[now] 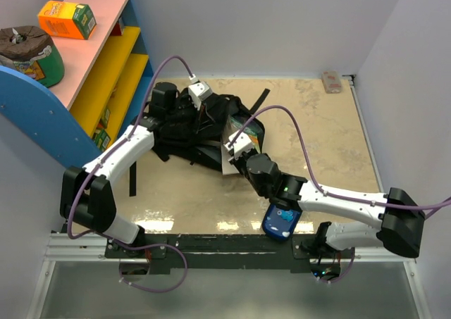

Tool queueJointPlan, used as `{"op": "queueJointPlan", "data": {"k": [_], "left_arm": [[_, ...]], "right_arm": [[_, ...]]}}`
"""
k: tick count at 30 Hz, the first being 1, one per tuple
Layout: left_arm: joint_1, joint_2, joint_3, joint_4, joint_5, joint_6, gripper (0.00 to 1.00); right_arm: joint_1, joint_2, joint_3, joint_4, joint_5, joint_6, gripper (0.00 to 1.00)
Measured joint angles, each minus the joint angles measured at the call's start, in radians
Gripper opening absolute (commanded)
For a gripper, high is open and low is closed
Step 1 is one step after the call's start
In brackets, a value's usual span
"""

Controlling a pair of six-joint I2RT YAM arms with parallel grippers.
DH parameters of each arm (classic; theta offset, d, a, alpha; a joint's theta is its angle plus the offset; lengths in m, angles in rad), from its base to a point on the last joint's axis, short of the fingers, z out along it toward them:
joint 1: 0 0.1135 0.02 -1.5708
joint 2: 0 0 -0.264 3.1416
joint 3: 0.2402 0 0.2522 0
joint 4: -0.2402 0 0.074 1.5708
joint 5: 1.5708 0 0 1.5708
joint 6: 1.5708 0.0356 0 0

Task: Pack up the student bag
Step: Place the book in the student bag.

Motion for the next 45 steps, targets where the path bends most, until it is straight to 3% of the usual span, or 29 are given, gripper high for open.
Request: {"op": "queueJointPlan", "data": {"k": [14,27,34,40,45], "left_arm": [[0.004,-0.036,0.000,-0.017,0.054,0.005,0.00],[0.027,-0.049,0.000,0.015,-0.053,-0.033,0.00],[0.027,-0.049,-0.005,0.027,-0.026,-0.051,0.00],[0.032,-0.049,-0.013,0.014,0.071,-0.043,0.00],[0.034,-0.049,-0.048,0.011,0.113,-0.028,0.00]], "right_arm": [[-0.001,0.230,0.133,0.006,-0.166,-0.171,0.00],[0.085,0.089,0.082,-0.080,-0.184,-0.126,0.00],[0.095,0.084,0.081,-0.118,-0.183,-0.132,0.00],[0.061,0.095,0.027,0.035,-0.158,-0.286,0.00],[-0.075,0.283,0.055,0.143,-0.201,-0.432,0.00]]}}
